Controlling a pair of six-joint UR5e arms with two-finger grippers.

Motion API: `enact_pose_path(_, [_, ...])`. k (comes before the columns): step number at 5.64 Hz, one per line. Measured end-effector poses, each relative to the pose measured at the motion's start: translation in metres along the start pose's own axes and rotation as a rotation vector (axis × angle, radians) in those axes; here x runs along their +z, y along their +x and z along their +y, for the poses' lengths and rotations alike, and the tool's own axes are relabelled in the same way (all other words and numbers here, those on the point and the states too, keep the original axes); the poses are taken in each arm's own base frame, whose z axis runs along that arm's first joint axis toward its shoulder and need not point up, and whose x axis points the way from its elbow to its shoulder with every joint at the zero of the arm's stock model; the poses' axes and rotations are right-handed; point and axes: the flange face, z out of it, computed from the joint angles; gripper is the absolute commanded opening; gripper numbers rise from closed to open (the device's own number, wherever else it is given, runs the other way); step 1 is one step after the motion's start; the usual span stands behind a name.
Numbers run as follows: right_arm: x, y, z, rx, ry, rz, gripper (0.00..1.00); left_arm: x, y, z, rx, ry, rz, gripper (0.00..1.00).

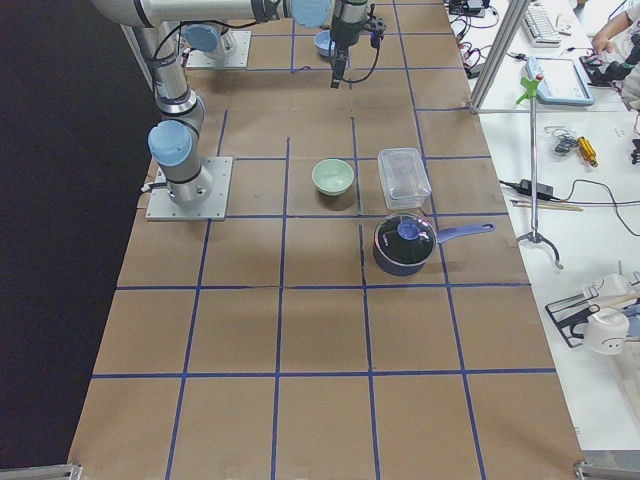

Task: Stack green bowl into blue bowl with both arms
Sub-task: 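Lower left gripper over blue bowl while right gripper moves over green bowl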

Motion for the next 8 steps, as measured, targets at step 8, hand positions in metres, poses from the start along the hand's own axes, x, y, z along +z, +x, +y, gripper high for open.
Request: enact_pose_path(8, [0.023,0.135,-0.026,-0.088,-0.053,-0.042,1.0,0.061,-0.022,0.006,-0.037,-0.114,0.006,0.98])
